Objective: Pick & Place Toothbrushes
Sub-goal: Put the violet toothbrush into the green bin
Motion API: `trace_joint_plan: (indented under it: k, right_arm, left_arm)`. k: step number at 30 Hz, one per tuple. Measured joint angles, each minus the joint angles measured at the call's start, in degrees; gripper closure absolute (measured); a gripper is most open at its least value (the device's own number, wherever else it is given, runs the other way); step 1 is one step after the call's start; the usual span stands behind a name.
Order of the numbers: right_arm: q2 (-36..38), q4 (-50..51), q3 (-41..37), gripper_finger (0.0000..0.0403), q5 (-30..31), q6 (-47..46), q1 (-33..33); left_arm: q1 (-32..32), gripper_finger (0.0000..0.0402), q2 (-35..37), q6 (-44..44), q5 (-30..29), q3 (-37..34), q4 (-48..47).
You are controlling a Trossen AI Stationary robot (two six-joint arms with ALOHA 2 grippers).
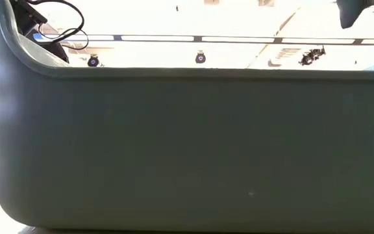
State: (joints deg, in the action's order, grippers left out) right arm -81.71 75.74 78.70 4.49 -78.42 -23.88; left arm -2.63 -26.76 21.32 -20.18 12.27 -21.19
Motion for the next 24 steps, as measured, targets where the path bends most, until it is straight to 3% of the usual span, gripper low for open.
trace_joint_plan:
  k: [4,13,24]
  right_arm:
    - [0.0,-6.4,-6.4,0.0401,-4.2,-1.5,-1.8]
    - [0.2,-6.7,-15.7,0.0401,-15.1,-11.8,-5.2]
    - [4.9,-17.7,-27.3,0.0401,-15.2,-22.2,-9.9]
  left_arm:
    - [0.0,0.0401,0.0,0.0,0.0,0.0,0.0]
    - [0.0,0.0401,0.0,0.0,0.0,0.0,0.0]
    - [0.0,0.0401,0.0,0.0,0.0,0.0,0.0]
